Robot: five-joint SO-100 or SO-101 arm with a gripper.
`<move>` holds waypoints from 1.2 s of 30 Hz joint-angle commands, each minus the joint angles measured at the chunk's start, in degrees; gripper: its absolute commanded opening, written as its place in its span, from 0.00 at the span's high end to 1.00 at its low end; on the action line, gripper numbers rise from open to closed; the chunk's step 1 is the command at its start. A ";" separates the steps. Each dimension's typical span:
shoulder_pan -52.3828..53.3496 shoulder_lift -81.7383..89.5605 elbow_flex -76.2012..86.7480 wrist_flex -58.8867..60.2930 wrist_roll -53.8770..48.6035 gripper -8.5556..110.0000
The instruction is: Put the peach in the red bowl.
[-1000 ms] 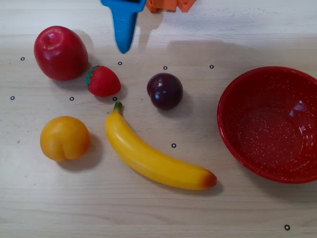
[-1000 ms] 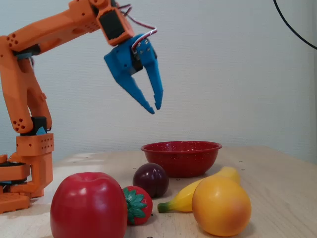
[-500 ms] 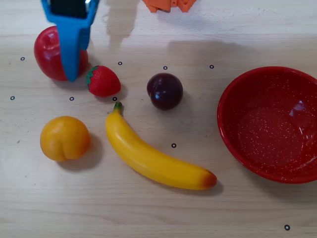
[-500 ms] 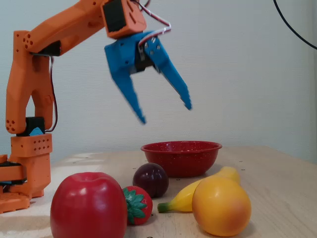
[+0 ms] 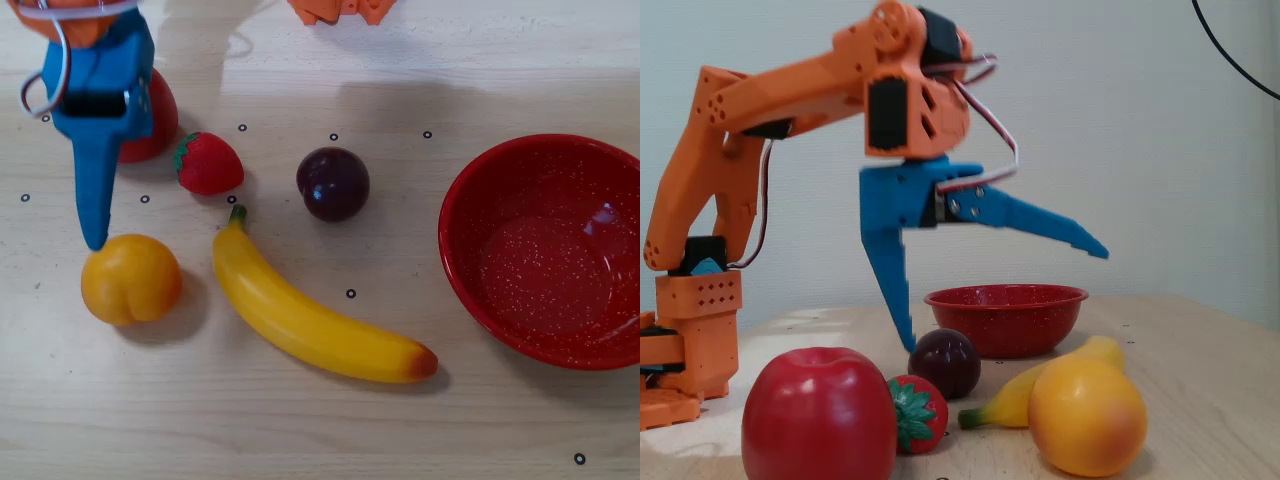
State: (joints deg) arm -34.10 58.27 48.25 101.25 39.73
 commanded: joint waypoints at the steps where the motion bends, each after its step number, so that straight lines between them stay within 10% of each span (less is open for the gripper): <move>1: -0.53 2.55 -4.92 -3.52 0.62 0.31; 36: 6.50 -16.61 -18.72 -14.59 -7.21 0.31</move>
State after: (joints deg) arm -28.65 37.71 34.63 87.89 34.19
